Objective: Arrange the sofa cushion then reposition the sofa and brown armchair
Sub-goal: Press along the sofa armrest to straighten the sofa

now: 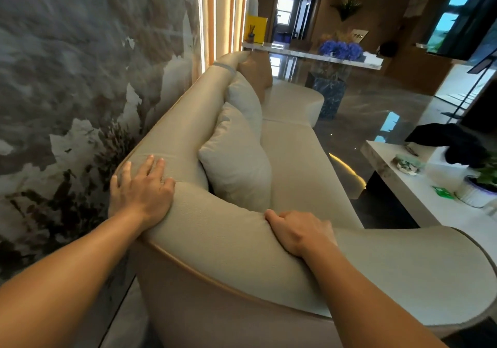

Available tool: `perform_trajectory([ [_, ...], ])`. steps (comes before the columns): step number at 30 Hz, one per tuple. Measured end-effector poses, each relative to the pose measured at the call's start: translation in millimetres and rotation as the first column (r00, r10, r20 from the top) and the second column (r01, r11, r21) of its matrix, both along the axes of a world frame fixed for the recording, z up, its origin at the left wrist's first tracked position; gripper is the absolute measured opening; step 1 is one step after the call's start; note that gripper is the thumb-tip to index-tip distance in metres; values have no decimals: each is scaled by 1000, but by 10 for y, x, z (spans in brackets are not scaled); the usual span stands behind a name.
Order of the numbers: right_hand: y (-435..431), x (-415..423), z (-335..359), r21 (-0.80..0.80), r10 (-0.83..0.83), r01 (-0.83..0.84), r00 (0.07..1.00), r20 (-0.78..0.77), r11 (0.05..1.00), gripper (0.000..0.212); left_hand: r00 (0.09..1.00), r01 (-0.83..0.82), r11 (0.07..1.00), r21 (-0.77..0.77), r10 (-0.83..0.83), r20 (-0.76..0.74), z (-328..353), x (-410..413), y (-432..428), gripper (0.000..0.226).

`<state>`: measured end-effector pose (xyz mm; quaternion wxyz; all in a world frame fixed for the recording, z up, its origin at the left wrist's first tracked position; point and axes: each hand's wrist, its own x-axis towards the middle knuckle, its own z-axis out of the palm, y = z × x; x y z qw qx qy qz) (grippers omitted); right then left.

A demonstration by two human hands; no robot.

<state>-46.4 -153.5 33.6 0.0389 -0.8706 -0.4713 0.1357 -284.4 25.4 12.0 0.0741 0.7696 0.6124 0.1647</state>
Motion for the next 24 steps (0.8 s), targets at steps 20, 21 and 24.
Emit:
perform_trajectory([
  [20, -111, -247, 129, -84, -86, 88, 996, 32, 993, 66, 981, 119, 990, -76, -129, -147, 223, -35, -99, 52],
  [21, -168, -288, 154, -119, -88, 89, 996, 14, 989, 65, 964, 146, 983, -108, -166, -208, 297, -26, -130, 52],
  [24, -426, -435, 244, -198, -77, 60, 994, -81, 978, 64, 856, 181, 926, -330, -314, -412, 591, -38, -219, 53],
])
